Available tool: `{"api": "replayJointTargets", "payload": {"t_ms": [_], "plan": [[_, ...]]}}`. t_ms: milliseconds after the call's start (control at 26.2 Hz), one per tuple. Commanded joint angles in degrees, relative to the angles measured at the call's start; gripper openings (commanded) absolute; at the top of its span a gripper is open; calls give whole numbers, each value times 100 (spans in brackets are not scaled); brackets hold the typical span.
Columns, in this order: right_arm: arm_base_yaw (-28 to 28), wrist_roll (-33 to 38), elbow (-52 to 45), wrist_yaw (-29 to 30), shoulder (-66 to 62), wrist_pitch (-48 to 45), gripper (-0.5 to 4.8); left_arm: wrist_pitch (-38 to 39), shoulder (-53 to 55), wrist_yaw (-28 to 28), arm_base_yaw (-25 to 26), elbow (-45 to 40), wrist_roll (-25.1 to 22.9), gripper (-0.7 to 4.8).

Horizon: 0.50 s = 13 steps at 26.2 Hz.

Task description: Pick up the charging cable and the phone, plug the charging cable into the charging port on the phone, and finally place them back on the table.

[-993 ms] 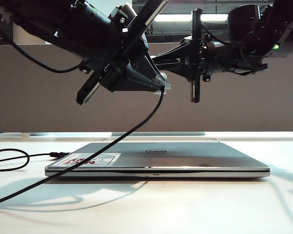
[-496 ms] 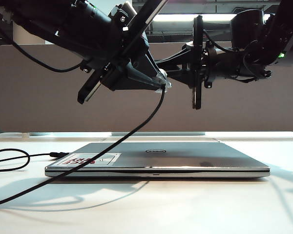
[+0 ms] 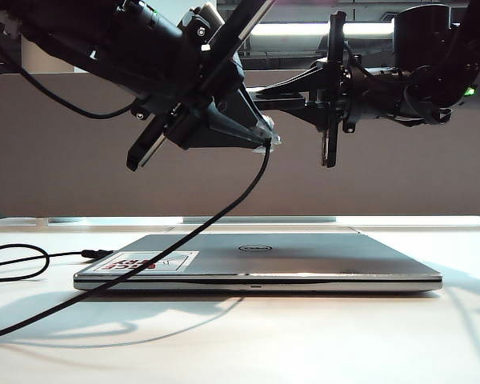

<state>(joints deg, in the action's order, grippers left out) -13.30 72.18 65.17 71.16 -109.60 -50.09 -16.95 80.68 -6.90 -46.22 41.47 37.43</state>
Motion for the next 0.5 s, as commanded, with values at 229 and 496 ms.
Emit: {"api": "replayJointTargets", "payload": {"t_ms": [229, 496], "plan": [[-22, 7, 24, 111, 52, -203, -1, -118, -13, 0, -17, 11, 13, -7], [-31, 2, 24, 166, 52, -205, -1, -258, -13, 0, -17, 11, 59, -7]]}}
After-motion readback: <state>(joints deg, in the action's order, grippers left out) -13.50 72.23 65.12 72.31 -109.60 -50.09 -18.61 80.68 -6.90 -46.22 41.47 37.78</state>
